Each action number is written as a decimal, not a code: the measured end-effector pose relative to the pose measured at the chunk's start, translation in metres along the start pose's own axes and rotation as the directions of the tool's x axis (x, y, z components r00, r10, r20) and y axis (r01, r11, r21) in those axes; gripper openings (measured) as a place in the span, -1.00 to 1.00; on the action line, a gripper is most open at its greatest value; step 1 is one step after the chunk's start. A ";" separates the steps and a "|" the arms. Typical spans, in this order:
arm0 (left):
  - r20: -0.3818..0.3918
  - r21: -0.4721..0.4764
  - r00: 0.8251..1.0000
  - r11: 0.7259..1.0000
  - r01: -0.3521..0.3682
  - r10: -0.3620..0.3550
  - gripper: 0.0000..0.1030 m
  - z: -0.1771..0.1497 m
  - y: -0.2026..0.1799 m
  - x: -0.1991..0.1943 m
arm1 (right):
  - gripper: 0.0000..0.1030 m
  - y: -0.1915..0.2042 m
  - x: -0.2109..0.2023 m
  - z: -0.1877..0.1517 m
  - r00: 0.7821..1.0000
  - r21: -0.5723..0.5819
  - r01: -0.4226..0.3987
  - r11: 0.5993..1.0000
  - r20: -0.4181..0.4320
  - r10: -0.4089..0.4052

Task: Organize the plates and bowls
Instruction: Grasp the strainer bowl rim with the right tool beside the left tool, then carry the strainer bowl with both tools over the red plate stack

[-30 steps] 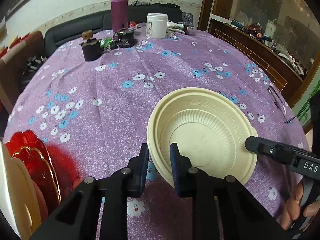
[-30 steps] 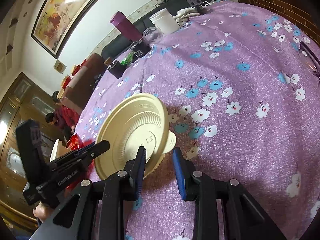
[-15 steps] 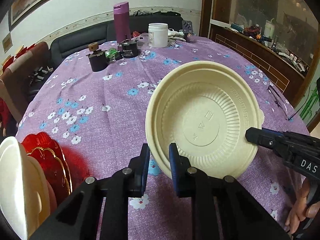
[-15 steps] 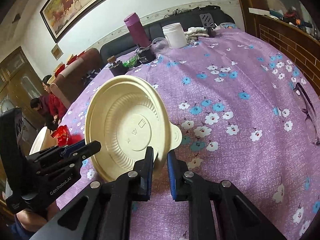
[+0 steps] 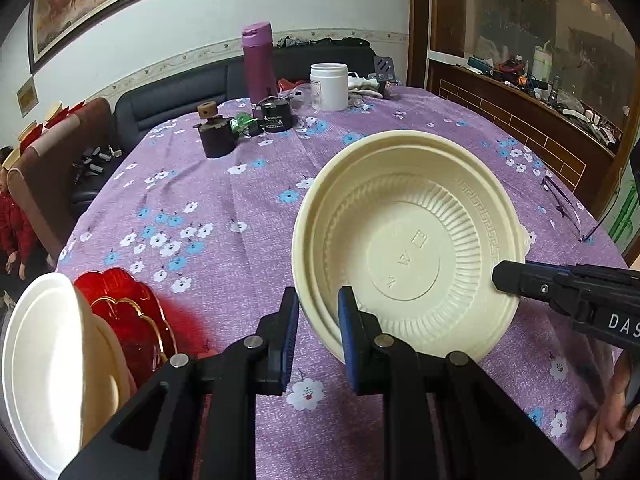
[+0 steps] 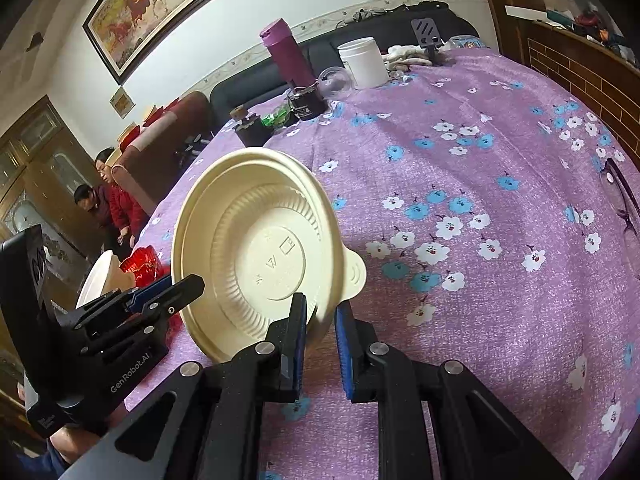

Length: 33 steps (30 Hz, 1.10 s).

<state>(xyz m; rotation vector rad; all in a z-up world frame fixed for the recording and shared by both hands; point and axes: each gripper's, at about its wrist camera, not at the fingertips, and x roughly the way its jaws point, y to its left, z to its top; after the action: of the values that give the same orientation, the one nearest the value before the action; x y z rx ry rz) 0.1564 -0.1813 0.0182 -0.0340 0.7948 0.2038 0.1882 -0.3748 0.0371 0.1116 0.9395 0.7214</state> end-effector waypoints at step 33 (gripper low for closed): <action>0.098 -0.043 0.993 0.997 -0.057 0.061 -0.55 0.001 0.029 -0.043 | -0.65 0.040 -0.017 0.016 0.997 -0.067 -0.081 0.994 0.001 0.081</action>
<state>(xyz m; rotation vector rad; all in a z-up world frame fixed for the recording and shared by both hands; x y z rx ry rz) 0.1225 -0.1600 0.0508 -0.0384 0.6933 0.2756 0.1731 -0.3517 0.0741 0.0922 0.9104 0.8264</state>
